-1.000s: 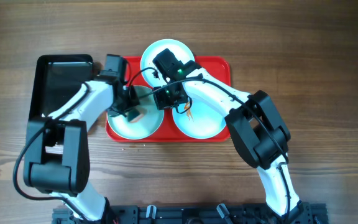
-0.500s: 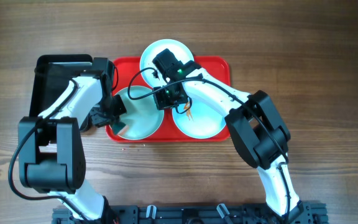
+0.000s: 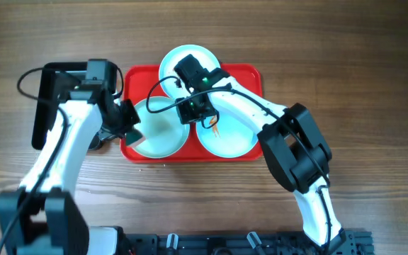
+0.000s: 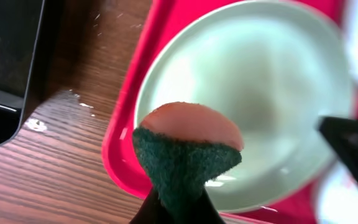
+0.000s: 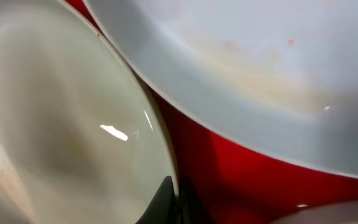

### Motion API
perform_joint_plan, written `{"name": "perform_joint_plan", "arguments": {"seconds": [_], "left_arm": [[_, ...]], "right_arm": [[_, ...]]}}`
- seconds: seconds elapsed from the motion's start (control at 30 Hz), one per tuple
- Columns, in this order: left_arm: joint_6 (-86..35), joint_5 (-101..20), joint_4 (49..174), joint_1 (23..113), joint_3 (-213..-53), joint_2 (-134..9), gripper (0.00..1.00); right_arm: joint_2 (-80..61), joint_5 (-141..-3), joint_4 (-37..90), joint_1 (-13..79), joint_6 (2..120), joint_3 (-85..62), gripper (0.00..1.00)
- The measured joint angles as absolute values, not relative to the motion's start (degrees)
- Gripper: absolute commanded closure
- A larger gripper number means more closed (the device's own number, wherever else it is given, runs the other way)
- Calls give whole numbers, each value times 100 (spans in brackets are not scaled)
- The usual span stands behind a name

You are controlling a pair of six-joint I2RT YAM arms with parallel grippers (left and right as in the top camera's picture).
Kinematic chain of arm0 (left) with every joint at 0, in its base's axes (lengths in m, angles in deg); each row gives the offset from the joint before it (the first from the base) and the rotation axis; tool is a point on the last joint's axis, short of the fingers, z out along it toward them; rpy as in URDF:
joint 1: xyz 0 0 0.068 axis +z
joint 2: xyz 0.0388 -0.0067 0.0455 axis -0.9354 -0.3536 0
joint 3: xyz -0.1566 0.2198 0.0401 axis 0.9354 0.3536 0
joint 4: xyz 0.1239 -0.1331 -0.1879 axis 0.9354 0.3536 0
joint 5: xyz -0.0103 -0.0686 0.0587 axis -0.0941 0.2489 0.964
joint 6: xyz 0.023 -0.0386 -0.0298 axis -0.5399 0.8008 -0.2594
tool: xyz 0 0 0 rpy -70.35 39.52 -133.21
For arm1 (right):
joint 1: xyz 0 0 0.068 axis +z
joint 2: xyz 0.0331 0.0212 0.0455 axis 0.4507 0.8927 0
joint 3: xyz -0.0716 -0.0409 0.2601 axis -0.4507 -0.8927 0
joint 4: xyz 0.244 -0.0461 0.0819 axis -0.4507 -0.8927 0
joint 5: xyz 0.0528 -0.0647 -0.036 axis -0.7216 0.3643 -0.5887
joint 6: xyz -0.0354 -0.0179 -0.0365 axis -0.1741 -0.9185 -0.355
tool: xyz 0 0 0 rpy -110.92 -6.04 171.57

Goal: Clean dirty plates on tray and stack at the side
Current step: 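Tilt the held top plate up with the right gripper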

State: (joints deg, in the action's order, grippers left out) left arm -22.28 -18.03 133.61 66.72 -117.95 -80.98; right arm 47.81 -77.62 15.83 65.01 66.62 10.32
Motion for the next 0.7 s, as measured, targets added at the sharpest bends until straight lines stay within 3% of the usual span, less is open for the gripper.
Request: {"name": "perform_joint_plan", "arguments": {"seconds": [0.43, 0.7], "left_arm": [[-2230, -2181, 13098, 6672, -11795, -7829, 96], [-2230, -2192, 12959, 6672, -11795, -7829, 96]], "right_arm": [[2884, -5727, 1177, 6496, 6118, 1128, 96], [2718, -3922, 1074, 6837, 5574, 1154, 96]]}}
